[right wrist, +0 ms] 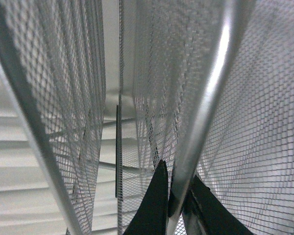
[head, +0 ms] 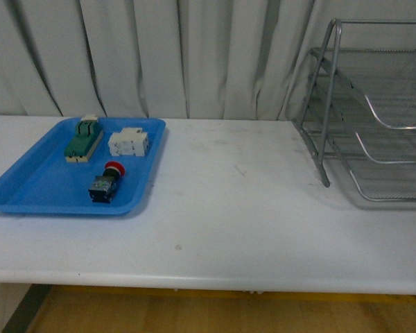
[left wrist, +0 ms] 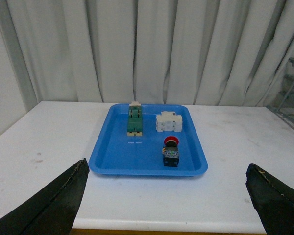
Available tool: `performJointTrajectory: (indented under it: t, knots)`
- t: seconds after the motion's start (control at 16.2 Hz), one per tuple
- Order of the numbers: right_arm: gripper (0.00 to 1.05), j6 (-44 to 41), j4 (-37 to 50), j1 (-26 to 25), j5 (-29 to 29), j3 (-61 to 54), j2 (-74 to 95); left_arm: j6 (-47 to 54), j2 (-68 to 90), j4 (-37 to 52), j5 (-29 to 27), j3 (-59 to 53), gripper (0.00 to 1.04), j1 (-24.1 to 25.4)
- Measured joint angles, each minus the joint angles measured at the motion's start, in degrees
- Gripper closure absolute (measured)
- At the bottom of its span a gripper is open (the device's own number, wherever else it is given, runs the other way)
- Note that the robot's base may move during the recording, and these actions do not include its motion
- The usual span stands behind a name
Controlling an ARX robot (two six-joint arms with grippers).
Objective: Place button on rack with both arms
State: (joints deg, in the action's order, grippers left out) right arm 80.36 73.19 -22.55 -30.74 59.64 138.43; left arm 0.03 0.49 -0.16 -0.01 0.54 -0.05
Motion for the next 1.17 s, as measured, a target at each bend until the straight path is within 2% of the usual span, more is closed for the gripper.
performJointTrajectory:
  t: [0.19,0.87,1.17]
  knots:
    - [1.01,2.08,0.94,-0.39,0.35,-1.97,0.09,0.0,0.0,0.0,0.0,0.0,0.07,0.0]
    - [1.01,-2.86,3.02,-8.07,-12.33,-19.43,-5.42,0.0,0.0,-0.02,0.0,0.0,0.07,0.0]
    - [1.01,-3.52,2.95,-9.77,-14.6,-23.02,-6.82,0.0,0.0,-0.02,0.0,0.0,0.07,0.0]
